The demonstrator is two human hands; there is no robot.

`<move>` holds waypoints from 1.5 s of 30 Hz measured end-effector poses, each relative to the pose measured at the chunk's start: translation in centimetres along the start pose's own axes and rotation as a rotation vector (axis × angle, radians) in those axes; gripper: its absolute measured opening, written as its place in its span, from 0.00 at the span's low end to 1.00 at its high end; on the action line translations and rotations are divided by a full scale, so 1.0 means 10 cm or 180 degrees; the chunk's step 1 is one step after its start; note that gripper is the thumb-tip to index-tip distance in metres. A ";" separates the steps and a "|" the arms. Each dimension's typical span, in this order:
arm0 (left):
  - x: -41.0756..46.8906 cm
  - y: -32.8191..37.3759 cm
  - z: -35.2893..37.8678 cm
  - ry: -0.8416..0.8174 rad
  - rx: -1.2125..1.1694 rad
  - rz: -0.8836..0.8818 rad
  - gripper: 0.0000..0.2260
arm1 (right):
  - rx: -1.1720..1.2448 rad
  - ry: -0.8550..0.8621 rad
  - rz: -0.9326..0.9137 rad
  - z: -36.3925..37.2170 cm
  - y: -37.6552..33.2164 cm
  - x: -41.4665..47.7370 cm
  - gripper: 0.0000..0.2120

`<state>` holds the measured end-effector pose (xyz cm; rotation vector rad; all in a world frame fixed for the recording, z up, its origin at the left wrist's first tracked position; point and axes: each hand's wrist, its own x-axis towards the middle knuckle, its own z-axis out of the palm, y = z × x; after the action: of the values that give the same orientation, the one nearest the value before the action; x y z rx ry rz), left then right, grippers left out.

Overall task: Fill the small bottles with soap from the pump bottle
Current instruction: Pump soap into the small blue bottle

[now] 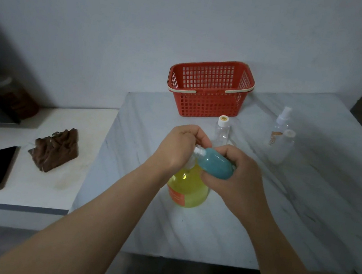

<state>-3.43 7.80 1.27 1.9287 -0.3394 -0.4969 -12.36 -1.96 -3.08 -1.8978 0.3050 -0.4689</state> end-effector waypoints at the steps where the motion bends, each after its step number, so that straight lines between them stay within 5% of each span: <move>1: 0.00 0.00 0.01 0.0012 -0.0003 -0.0011 0.16 | 0.0008 -0.0009 0.0010 0.00 0.01 0.00 0.14; 39: 0.04 -0.03 0.02 0.0156 0.0089 0.0134 0.16 | -0.0013 0.0038 -0.0035 0.01 0.02 0.01 0.14; 45: 0.03 0.00 0.05 0.0526 0.0224 0.0409 0.15 | 0.0010 0.0126 -0.0082 0.01 0.00 -0.01 0.12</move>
<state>-3.45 7.29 1.00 1.9861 -0.3749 -0.2424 -12.39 -1.82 -3.15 -1.8930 0.3062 -0.5244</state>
